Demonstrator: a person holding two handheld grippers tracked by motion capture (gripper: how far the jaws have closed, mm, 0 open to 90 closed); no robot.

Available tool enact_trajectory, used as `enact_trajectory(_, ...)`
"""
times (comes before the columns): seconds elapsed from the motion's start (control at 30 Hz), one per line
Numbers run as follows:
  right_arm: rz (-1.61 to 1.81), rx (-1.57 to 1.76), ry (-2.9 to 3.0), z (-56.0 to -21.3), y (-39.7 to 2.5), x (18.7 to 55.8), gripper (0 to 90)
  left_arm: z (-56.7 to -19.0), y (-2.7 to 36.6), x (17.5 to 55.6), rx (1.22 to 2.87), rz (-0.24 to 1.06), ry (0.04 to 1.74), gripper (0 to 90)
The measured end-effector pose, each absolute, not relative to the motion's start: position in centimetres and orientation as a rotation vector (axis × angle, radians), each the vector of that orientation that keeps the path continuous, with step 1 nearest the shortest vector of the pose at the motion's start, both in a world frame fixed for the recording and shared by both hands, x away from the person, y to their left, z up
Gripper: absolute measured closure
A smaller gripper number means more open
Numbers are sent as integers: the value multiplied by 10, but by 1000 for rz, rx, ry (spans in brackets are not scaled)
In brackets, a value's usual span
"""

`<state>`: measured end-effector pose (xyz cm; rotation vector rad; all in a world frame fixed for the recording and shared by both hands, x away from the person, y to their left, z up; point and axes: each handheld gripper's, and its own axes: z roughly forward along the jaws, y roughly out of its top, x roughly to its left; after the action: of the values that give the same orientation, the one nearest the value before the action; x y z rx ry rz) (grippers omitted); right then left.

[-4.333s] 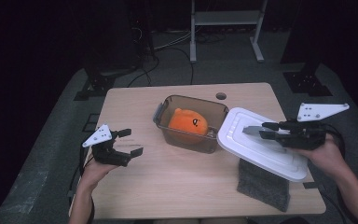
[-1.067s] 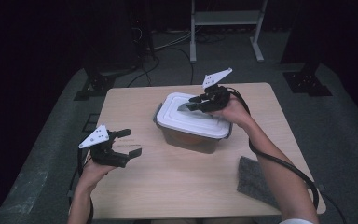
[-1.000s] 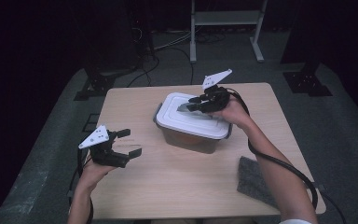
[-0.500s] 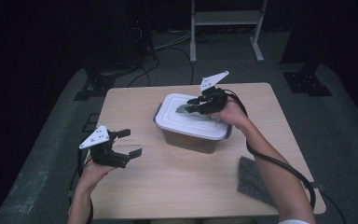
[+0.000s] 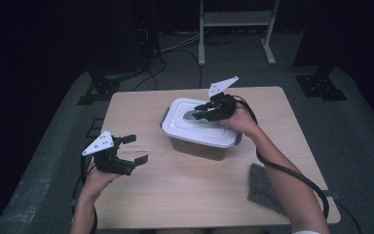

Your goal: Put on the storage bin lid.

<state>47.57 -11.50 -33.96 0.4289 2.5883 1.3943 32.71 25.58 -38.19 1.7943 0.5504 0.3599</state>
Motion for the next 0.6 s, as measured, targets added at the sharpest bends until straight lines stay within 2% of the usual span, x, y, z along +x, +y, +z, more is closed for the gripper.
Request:
enact_trajectory(0.3, 1391, 440, 2602, -341, -116, 476, 638, -382, 255, 327, 1795, 357, 551, 78)
enact_trajectory(0.47, 1379, 459, 2611, -345, -120, 475, 551, -382, 255, 327, 1795, 359, 551, 78)
enact_trajectory(0.6, 1422, 477, 2602, -341, -125, 473, 517, -382, 254, 327, 1796, 357, 548, 78)
